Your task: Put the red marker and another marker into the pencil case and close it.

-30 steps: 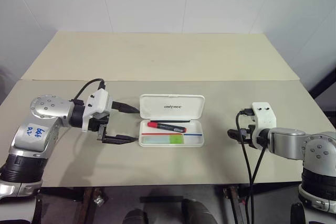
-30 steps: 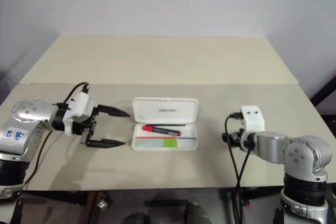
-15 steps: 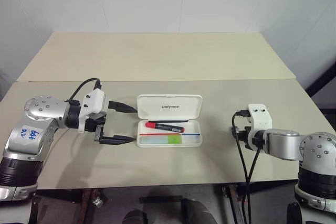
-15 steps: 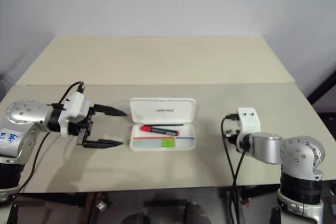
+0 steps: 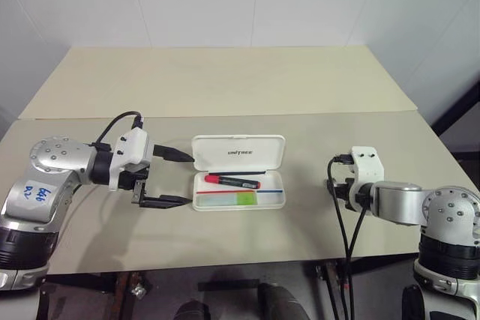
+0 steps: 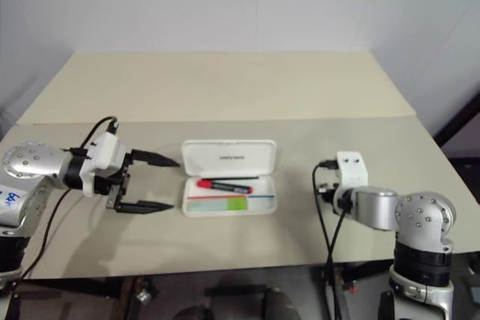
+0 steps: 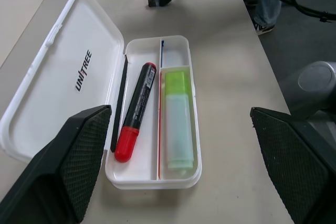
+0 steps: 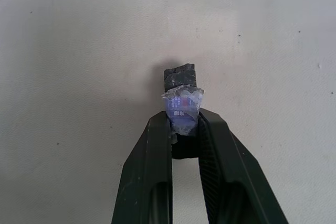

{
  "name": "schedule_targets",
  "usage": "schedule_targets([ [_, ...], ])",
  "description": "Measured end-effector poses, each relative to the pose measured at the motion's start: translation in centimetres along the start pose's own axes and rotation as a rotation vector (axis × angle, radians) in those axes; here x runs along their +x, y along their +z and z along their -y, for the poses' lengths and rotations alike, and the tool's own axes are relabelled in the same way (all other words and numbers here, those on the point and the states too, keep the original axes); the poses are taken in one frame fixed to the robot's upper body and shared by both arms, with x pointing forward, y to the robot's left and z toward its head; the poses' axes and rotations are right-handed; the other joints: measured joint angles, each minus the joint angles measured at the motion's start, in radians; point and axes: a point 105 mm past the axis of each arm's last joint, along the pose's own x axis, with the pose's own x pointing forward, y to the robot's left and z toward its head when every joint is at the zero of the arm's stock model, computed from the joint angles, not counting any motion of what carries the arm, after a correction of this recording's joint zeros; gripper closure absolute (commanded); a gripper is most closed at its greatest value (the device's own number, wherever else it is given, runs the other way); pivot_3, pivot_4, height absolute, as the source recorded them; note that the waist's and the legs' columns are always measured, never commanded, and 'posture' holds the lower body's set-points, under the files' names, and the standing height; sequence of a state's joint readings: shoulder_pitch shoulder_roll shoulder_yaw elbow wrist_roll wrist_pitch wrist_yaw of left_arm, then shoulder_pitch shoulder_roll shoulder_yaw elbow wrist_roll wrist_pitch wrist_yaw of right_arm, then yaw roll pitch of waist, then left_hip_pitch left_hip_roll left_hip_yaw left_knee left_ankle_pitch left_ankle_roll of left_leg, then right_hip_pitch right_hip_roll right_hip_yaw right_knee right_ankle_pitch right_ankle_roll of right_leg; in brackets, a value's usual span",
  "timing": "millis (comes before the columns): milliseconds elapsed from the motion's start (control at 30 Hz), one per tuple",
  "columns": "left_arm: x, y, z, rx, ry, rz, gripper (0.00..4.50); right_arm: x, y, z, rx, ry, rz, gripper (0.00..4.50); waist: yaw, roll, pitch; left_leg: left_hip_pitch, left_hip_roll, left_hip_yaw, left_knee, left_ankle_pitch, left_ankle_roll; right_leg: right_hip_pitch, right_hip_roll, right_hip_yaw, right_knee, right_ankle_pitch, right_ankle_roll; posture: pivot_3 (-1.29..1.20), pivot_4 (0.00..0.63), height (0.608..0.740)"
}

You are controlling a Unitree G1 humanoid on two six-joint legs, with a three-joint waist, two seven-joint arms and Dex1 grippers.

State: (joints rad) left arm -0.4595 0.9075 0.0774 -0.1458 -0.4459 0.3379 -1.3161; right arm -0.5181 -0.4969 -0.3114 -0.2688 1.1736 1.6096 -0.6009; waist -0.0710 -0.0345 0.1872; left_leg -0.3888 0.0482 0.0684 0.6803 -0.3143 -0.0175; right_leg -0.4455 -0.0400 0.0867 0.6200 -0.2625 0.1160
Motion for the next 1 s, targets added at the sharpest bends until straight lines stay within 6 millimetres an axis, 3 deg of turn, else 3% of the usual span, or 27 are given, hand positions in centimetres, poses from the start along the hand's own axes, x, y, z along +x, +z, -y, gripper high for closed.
schedule_targets([
  [267,0.0,0.0,0.0,0.003,0.007,-0.002,0.0,-0.7,2.5,-0.8,-0.207,0.063,0.074,4.16,0.0,0.0,0.0,-0.001,0.0,0.0,-0.005,0.0,0.0,-0.001,0.0,-0.002,-0.005,0.0,0.0,0.0,0.15,0.74],
  [433,-0.6,0.0,-0.1,0.003,0.029,-0.008,0.0,-2.0,5.1,-3.1,-0.423,0.281,0.259,4.16,0.002,0.001,0.0,-0.001,0.0,0.0,-0.01,0.0,0.0,-0.001,0.0,-0.002,-0.009,0.0,0.001,0.0,0.15,0.74],
  [800,-0.7,-0.1,-0.1,-0.003,0.038,-0.011,0.0,-3.5,7.0,-5.7,-0.808,0.663,0.368,4.16,0.016,0.001,0.0,-0.001,0.0,0.003,-0.011,0.0,0.0,-0.001,0.0,-0.002,-0.009,0.001,0.002,0.0,0.15,0.74],
  [1000,-0.9,-0.5,0.1,-0.017,0.043,-0.018,0.0,-3.2,5.8,-6.6,-1.024,0.821,0.305,4.16,0.016,0.001,0.001,0.0,0.0,0.004,-0.01,0.0,0.0,-0.001,0.0,-0.002,-0.006,0.001,0.002,0.0,0.15,0.74],
])
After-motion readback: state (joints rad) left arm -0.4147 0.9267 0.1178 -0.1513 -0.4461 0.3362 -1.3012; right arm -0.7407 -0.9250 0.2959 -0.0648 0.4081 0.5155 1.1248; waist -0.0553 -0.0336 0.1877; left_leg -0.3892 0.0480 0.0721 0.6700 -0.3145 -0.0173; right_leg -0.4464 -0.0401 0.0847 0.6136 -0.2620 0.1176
